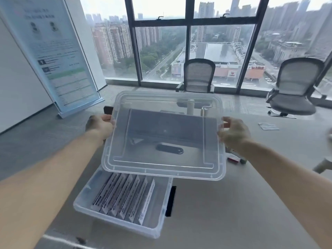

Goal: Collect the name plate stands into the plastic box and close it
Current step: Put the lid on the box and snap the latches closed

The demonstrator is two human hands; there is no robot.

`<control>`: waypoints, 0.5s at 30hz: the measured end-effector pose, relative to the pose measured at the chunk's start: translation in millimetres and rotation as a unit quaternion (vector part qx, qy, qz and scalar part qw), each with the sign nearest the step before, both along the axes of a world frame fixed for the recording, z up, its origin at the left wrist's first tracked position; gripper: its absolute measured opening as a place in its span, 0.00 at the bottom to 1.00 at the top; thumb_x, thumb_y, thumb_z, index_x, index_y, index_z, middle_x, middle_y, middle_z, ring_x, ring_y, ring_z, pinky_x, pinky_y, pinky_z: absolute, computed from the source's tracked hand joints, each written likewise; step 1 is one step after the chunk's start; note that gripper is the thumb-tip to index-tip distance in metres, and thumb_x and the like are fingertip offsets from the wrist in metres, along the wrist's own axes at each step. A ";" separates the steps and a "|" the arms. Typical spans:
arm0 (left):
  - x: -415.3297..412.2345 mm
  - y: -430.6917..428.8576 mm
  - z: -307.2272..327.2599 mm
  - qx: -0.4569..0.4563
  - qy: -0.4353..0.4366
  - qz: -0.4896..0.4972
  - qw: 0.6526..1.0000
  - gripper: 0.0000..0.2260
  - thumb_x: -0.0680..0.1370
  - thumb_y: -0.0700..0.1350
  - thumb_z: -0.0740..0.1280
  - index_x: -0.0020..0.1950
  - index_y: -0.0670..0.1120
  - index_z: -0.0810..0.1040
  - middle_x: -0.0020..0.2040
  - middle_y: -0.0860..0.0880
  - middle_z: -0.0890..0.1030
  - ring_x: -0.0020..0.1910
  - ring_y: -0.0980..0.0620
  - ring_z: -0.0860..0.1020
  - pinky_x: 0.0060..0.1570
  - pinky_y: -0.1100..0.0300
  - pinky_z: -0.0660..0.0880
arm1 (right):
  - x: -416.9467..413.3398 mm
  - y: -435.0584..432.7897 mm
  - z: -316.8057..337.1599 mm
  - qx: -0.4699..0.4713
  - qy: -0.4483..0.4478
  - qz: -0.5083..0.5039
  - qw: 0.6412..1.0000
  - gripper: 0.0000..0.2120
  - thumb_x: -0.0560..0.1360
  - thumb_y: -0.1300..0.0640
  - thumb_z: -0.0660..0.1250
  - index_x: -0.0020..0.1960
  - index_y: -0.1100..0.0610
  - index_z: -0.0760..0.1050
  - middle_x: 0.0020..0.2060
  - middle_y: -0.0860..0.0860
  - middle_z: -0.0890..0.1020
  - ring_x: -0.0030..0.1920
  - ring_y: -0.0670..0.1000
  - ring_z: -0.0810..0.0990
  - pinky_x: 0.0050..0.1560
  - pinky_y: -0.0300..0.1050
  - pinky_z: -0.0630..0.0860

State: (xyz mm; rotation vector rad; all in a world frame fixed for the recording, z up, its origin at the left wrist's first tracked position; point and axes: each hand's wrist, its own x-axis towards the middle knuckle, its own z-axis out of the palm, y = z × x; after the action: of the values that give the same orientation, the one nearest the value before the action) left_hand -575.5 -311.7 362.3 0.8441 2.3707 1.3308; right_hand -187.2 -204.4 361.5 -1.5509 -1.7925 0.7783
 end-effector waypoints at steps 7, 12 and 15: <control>-117.7 -7.7 0.6 -0.015 -0.001 -0.029 0.999 0.13 0.77 0.42 0.69 0.61 0.50 0.82 0.53 0.46 0.85 0.50 0.44 0.84 0.58 0.52 0.80 | -110.3 -10.2 -8.6 0.015 0.012 -0.035 0.999 0.10 0.76 0.59 0.70 0.57 0.52 0.83 0.42 0.51 0.85 0.43 0.54 0.84 0.51 0.55 0.84; -157.2 7.0 -9.8 -0.024 -0.019 -0.075 0.997 0.16 0.77 0.39 0.70 0.63 0.50 0.81 0.41 0.49 0.84 0.37 0.48 0.81 0.58 0.49 0.80 | -143.9 -5.9 -11.1 0.017 -0.002 -0.086 0.996 0.04 0.76 0.55 0.71 0.50 0.53 0.83 0.43 0.51 0.85 0.46 0.55 0.84 0.55 0.54 0.82; -170.5 14.8 -18.4 -0.035 -0.013 -0.106 0.994 0.15 0.78 0.40 0.69 0.63 0.51 0.80 0.43 0.48 0.85 0.39 0.48 0.81 0.57 0.52 0.79 | -155.3 3.8 -14.2 0.007 -0.007 -0.096 0.995 0.05 0.76 0.55 0.71 0.51 0.54 0.83 0.46 0.54 0.86 0.48 0.56 0.84 0.57 0.55 0.82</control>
State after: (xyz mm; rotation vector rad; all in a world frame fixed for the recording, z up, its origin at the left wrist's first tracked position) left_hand -746.0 -296.9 343.9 1.0193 2.2227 1.1599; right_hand -342.5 -200.6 347.3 -1.6921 -1.6260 0.6629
